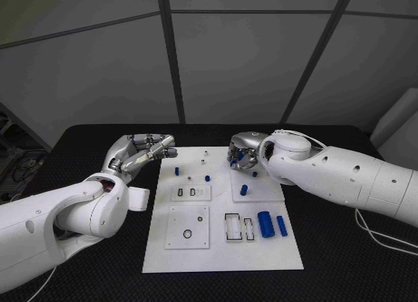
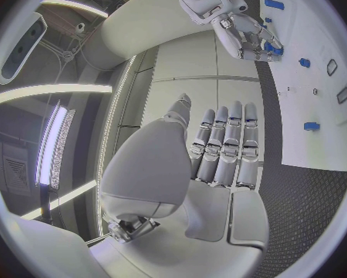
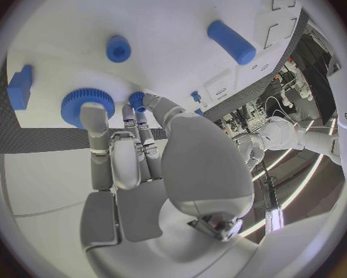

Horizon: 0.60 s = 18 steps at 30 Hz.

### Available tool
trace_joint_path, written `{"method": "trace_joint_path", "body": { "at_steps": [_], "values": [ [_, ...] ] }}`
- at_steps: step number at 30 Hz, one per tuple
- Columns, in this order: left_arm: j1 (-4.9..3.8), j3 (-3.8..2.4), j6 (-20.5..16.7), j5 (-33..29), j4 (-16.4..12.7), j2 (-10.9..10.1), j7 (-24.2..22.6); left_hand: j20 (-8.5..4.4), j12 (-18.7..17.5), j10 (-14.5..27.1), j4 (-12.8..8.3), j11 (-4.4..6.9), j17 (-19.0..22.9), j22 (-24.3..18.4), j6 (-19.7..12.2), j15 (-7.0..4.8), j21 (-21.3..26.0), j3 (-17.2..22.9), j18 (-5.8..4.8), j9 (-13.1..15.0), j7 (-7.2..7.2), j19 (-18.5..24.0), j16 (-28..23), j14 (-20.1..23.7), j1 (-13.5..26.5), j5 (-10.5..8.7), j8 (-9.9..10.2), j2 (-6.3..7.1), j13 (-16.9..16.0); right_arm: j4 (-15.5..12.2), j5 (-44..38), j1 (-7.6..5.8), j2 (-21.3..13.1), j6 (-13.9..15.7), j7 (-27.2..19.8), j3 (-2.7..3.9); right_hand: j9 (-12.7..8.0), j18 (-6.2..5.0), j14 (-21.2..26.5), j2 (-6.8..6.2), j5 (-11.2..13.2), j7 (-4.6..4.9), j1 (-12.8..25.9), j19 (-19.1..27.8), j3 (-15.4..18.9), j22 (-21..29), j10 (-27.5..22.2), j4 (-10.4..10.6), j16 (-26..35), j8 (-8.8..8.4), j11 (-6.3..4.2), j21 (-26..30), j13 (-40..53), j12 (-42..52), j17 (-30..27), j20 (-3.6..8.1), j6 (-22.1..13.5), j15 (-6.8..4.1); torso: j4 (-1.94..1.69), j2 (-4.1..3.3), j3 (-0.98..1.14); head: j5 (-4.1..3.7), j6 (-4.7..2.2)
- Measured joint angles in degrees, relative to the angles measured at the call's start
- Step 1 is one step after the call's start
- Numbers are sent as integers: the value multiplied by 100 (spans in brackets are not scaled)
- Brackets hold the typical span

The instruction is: Assemble the parts on the task board

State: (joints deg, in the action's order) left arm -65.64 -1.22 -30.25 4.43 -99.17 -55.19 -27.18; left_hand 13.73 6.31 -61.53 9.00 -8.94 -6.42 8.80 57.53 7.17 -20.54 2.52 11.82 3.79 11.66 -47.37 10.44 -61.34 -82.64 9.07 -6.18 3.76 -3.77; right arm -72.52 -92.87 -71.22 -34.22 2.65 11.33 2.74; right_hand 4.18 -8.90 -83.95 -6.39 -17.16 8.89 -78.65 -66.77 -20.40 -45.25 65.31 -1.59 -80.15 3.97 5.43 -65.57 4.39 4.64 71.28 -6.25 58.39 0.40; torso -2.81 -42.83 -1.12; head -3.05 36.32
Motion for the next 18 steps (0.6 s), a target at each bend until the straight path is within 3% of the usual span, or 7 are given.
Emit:
{"method": "trace_joint_path", "body": {
  "at_steps": [9,10,12,18],
  "values": [
    [-1,0,4,1,0,-3,9,0,0,0,0,0,0,0,0,0,0,0,0,0,0,0,0,0,0,0,0,0,0,-13,-9,-1,-10,48,-21,0,82,-1,0,82,123,-34,-101,-46,-238,-260,360,-98,-104,182,-52,-216,41,129,97,47,448,0,0,-3,0,-9,1],
    [-1,0,4,1,0,-4,10,0,0,0,0,0,0,0,0,0,0,0,0,0,0,0,0,0,0,0,0,0,0,-16,-9,-1,-11,68,-27,0,92,6,-1,83,147,-52,-145,-70,-266,-334,372,-121,-105,206,-40,-267,48,138,103,68,487,-1,0,-3,0,-11,1],
    [-1,-1,5,1,0,-5,13,0,0,0,0,0,0,0,0,0,0,0,0,0,0,0,0,0,0,0,0,0,0,-26,-11,0,-16,137,-40,-1,110,137,-13,114,189,-70,-176,-270,-330,-693,394,-158,-105,248,-18,-480,81,181,93,76,569,-50,-3,-3,0,-12,-7],
    [-2,-1,8,1,0,-9,20,0,-22,0,0,0,0,0,-22,0,0,0,1,0,22,0,0,0,0,0,22,0,0,-85,-13,1,-39,450,-81,-2,162,136,1,130,256,-91,-314,-411,-479,-1081,441,-308,-105,301,30,-733,93,225,101,103,669,-63,-10,-6,-2,-4,-20]
  ]
}}
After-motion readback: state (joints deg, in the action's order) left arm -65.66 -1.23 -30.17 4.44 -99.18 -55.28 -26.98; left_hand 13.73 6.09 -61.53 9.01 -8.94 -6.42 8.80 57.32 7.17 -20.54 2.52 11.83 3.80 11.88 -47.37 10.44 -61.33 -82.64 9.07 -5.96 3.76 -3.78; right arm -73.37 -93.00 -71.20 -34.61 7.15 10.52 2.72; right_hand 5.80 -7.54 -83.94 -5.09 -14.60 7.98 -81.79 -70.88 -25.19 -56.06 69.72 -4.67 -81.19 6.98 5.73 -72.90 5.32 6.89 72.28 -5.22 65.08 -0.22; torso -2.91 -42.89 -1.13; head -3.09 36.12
